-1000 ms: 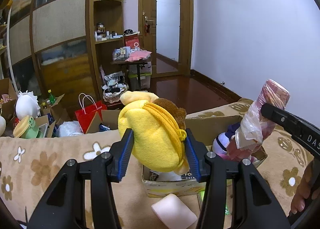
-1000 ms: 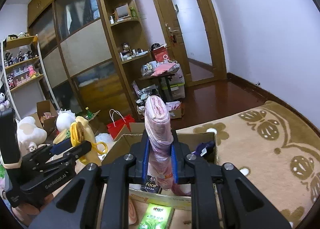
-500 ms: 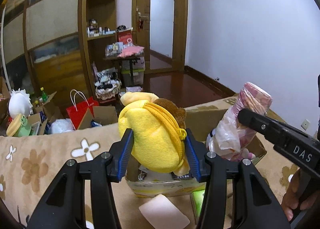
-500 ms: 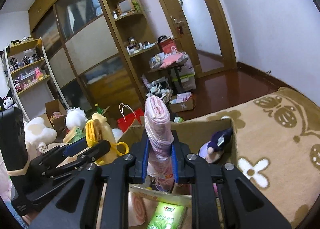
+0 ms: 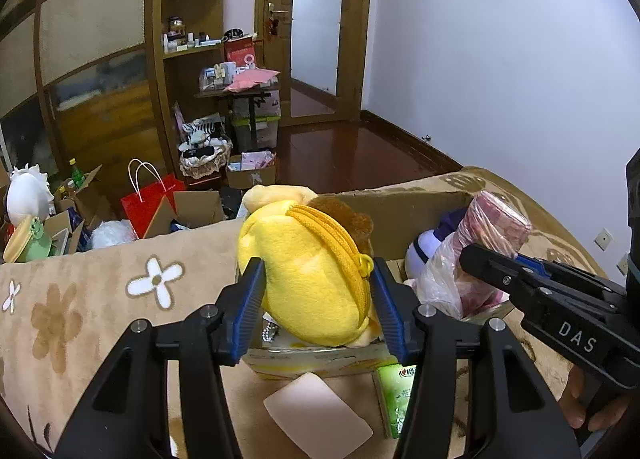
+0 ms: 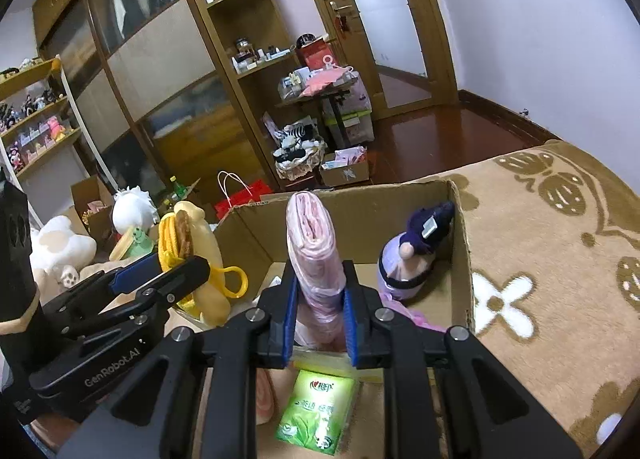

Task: Organize soft objects
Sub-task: 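Lift the yellow plush with left tool while right tool carries the pink roll to the box, then open both tools to drop the yellow plush and pink roll into the box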

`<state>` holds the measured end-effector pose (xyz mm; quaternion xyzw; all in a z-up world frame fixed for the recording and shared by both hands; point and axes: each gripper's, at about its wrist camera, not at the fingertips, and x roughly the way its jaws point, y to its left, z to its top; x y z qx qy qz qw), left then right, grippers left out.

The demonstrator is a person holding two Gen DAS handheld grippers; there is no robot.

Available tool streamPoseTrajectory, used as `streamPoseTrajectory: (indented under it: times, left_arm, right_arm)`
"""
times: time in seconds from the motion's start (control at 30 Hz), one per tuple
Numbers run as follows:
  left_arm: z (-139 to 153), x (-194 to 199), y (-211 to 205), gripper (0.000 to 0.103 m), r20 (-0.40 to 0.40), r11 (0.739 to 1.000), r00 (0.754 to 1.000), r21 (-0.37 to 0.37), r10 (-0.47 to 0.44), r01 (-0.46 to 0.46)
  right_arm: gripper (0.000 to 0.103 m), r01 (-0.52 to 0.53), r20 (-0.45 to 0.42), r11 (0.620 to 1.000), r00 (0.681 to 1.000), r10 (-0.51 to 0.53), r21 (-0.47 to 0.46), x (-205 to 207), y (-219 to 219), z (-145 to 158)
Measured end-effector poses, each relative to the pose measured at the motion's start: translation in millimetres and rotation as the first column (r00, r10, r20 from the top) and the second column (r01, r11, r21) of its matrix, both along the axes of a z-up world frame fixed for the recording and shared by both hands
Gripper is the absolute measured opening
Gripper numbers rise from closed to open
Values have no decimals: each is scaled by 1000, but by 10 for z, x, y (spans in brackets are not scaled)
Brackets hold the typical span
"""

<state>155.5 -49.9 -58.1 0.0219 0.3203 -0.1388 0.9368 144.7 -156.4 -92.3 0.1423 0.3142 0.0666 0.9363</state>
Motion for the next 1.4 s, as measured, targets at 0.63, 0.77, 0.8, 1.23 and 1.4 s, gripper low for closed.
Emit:
streamPoseTrajectory:
  times: [0.63,0.77,0.8,1.23,1.4]
  left_arm:
    - [-69,145,-28,52,-21,998,1000,-50,-24,23]
    - [-108,196,-11,67,-49,999,999,-48,-4,2]
    - [-108,199,0,72,-54,999,999,-52,-2,0]
    - [37,49,137,95,-68,998,996,24,55,-54]
    - [139,-128,174,97,-81,997,995,61,62,-57]
  right_arm:
    - [24,15,-15,1000,1000,-16,-15,-14,-30,-4]
    - [24,17,-21,1000,1000,-18,-15,-31,-42,0]
    - [24,19,-23,1000,1000,-19,-16,-34,-45,0]
    - [62,41,30,999,999,-41,-4,-212,-104,250]
    - [95,55,32,998,998,-55,8,-367,-68,290]
